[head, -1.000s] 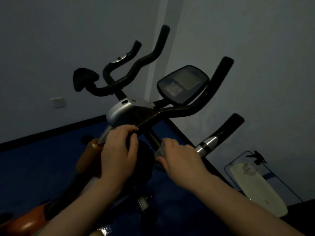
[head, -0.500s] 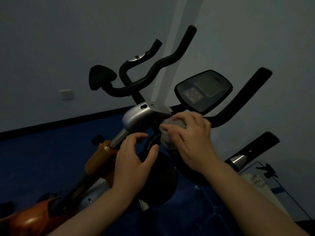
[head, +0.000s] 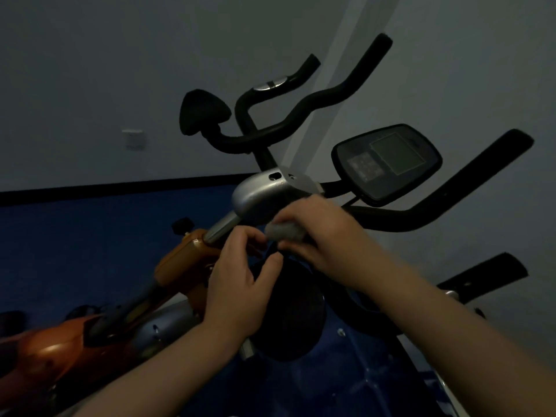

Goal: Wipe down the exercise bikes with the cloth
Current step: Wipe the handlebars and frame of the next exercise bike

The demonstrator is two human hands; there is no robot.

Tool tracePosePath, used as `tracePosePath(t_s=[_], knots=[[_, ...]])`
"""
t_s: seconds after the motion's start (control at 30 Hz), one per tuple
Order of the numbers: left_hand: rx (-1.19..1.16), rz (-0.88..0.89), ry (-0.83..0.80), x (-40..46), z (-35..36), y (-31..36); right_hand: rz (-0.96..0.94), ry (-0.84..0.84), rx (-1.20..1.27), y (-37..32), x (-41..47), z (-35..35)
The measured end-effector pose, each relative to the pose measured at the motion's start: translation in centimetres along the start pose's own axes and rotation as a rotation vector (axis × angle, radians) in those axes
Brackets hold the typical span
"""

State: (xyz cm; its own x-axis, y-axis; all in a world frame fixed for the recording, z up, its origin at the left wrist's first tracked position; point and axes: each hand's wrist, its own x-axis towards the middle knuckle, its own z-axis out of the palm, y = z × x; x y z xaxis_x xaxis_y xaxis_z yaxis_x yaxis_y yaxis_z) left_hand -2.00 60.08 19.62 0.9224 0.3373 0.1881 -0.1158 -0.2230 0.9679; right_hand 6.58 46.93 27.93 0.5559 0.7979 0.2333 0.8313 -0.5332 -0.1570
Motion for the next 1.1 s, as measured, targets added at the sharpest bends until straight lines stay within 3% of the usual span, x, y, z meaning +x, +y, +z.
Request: tracePosePath(t_s=[0.1,0.27,0.4,0.57,0.83,1.0,1.1], knots=[[0.036,-0.023,0.008,-0.2,0.0,0.0,-0.112,-0.11,-0.074,0.3,0.0,0.7],[0.035,-0.048,0.015,-0.4,0.0,0.1,0.038,0.03,-0.186,2.6,1.2,-2.7],[0.025,-0.041,0.005,-0.3,-0.1,0.1,-0.038,0.019,-0.149,-0.3,0.7,0.6],[0.005,-0.021,-0.011,-0.3,-0.1,0.0,0.228,0.148,-0.173,2.8,0.1,-2.0],[-0.016,-0.003,-0.043,0.1,-0.2,-0.3,0.325,0.203,-0.178,0.5,-1.5,0.5],[-0.04,0.004,-0.048,0.1,-0.1,-0.4,0.208,0.17,-0.15,0.0,-1.0,0.4],[-0.043,0.016,-0.06,0.1,-0.2,-0.4,0.064,0.043,-0.022,-0.4,-0.9,0.4]])
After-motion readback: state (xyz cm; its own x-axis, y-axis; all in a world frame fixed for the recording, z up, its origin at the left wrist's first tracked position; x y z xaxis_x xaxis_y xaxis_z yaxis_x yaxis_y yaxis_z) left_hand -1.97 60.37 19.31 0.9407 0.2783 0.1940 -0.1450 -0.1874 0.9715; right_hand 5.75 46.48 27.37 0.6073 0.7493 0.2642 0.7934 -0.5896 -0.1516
